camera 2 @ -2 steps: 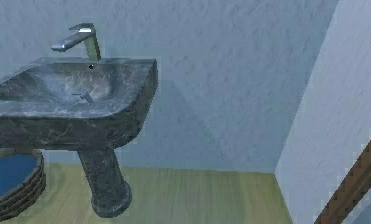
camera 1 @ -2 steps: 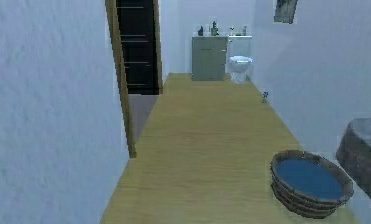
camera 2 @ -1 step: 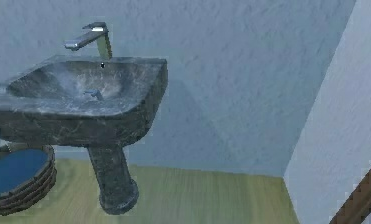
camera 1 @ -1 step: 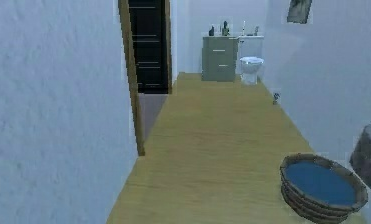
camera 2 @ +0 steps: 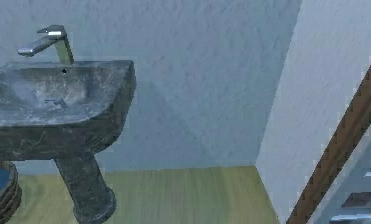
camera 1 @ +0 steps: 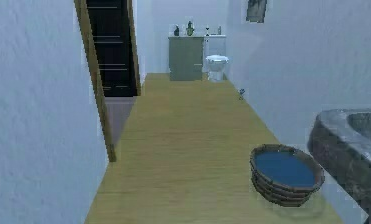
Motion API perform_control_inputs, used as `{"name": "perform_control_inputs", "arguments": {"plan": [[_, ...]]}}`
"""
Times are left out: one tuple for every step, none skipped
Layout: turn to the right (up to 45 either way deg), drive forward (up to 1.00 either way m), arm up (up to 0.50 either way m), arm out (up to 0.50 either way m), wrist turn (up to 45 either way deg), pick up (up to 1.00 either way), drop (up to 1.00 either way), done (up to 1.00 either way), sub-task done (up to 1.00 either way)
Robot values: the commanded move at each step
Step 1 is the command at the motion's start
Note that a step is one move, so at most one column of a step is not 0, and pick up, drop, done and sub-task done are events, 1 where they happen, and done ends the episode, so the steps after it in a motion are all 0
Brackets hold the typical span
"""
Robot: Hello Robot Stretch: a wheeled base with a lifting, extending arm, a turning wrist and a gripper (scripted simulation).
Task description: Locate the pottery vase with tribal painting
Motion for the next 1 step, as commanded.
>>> {"name": "perform_control_inputs", "arguments": {"plan": [[0.0,1.0,0.0,0.0,0.0,0.0,0.0,0.0,0.0]]}}
